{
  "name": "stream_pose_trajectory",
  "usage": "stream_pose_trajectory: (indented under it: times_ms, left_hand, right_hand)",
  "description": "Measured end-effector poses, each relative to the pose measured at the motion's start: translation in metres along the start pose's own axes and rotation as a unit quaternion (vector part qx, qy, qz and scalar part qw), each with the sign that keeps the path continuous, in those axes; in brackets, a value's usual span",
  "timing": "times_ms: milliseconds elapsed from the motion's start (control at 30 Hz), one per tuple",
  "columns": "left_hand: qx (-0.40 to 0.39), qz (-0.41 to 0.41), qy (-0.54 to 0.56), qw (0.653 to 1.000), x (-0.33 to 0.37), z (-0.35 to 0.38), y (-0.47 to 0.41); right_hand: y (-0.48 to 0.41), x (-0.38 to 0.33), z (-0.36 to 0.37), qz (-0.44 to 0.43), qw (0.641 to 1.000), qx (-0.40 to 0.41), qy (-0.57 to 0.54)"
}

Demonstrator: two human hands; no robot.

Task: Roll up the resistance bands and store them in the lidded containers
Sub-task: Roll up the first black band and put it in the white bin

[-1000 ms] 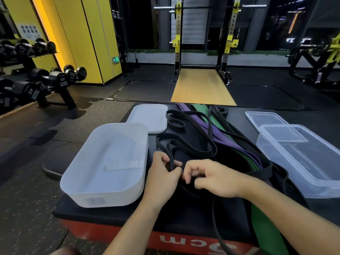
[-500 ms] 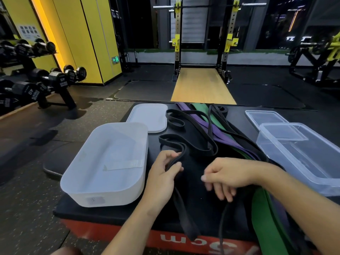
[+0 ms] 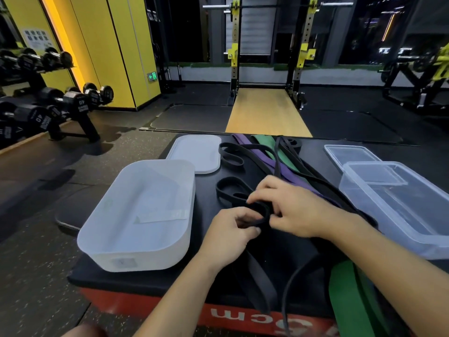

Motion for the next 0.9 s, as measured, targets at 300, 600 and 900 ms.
stream_pose_trajectory:
  times_ms: [300,600,900]
  left_hand:
    - [0.003,0.001,-0.025,1.000,0.003,-0.006,0.008]
    - [0.036,0.064,-0.271,0.960,0.038,-0.009,0.022]
    - [0.035,0.130,-0.228,0.964,0.045,0.001,0.039]
  right_hand:
    - [0.007,0.015,0.008,0.023,0.988,0.047,0.148]
    - [0.021,0.033,0.010,0.130,0.964,-0.001,0.231]
    - [0.019,0.033,0.023,0.077,0.983,0.033,0.160]
Point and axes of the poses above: each hand's wrist, its own y-axis away from the middle knuckle, its own z-axis out of the palm, x = y × z, the point moved 10 cm from there along -y, towards the middle knuckle, and after that the axes turned 2 degrees about y, right-handed, at the moved point
